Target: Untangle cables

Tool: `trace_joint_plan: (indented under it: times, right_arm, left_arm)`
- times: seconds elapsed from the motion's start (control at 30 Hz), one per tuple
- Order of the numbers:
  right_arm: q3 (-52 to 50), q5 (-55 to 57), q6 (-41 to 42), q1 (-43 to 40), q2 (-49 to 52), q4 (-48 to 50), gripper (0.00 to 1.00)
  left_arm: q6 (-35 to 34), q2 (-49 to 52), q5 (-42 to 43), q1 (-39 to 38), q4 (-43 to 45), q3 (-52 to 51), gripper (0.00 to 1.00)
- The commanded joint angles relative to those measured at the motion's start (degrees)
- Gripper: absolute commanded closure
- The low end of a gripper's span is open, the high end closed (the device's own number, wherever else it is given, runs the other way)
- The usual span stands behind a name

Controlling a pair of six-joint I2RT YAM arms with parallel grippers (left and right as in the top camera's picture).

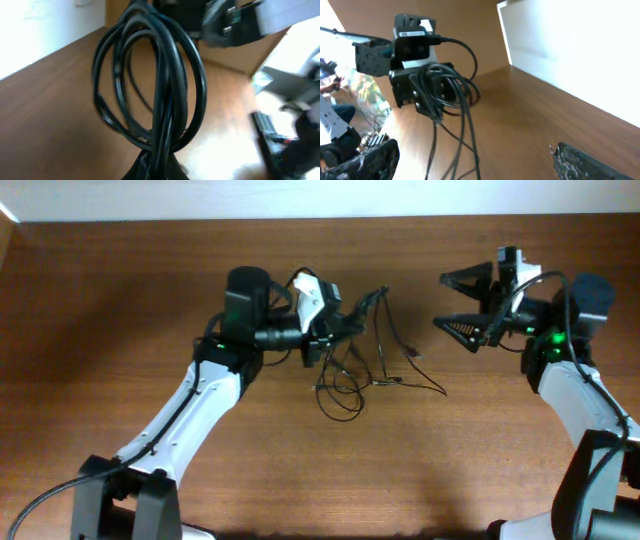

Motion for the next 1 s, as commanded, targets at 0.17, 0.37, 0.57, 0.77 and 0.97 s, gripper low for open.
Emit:
trace_joint_plan:
  times: [0.17, 0.37, 0.57, 0.77, 0.97]
  right_arm:
    - [0.3, -2.3, 16.4, -0.3, -1.1, -2.6, 0.01]
    - [0.3, 0.4, 26.4, 3.4, -1.0, -2.6, 0.01]
    - [0.3, 17.7, 26.8, 6.6, -1.0, -16.3, 0.24]
    - [0.3, 25.3, 25.3, 11.3, -1.0, -19.7, 0.29]
    - [0.3, 30.7, 25.3, 16.9, -1.0, -19.6, 0.37]
  left_arm:
    - [-2.5, 0.2, -15.4, -1.3, 0.0, 0.2, 1.0]
    - [-0.8, 0.2, -39.1, -8.9, 0.6, 0.2, 1.0]
    - [-0.8, 0.2, -48.0, -13.3, 3.0, 0.2, 1.0]
    - [-0.8, 0.2, -48.0, -13.7, 2.9, 0.2, 1.0]
    - [-0.9, 0.2, -57.2, -13.7, 2.8, 0.2, 1.0]
